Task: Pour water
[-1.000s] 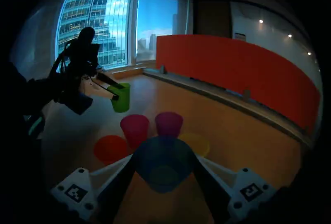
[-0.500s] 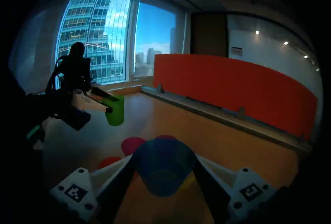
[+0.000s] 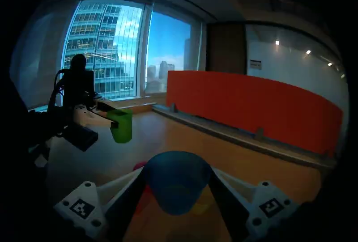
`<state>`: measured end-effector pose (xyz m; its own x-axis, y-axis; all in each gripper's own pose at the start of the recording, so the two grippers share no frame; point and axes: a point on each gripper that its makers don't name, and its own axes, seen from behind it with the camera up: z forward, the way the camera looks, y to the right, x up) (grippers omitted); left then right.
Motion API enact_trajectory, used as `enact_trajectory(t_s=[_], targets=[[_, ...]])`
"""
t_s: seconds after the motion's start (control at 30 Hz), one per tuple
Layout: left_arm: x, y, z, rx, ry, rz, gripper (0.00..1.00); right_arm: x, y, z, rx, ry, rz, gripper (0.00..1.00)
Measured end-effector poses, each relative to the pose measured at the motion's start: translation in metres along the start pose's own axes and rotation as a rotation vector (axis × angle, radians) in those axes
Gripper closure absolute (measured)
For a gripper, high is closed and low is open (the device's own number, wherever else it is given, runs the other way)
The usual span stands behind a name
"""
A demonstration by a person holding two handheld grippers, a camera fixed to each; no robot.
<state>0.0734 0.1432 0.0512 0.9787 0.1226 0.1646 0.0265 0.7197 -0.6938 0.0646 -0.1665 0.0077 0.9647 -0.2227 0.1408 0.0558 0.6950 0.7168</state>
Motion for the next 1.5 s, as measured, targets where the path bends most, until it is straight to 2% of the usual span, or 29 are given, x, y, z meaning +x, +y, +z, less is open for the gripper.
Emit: enact_trajectory(t_s=[0.3, 0.8, 1.2, 1.5], targets=[[0.015, 0.008, -0.003, -0.014, 0.060, 0.006, 0.13, 0.012, 0.003, 0.002, -0.009, 0.029, 0.013, 0.08], [0.021, 0.021, -0.003, -0.038, 0.074, 0.019, 0.12, 0.026, 0.003, 0.000, 0.008, 0.043, -0.012, 0.08], [0.014, 0.039, 0.001, -0.057, 0.062, 0.021, 0.12, 0.057, 0.001, 0.002, 0.040, 0.070, -0.082, 0.08], [0.014, 0.050, 0.003, -0.066, 0.061, 0.020, 0.13, 0.083, -0.002, 0.008, 0.058, 0.089, -0.181, 0.08]])
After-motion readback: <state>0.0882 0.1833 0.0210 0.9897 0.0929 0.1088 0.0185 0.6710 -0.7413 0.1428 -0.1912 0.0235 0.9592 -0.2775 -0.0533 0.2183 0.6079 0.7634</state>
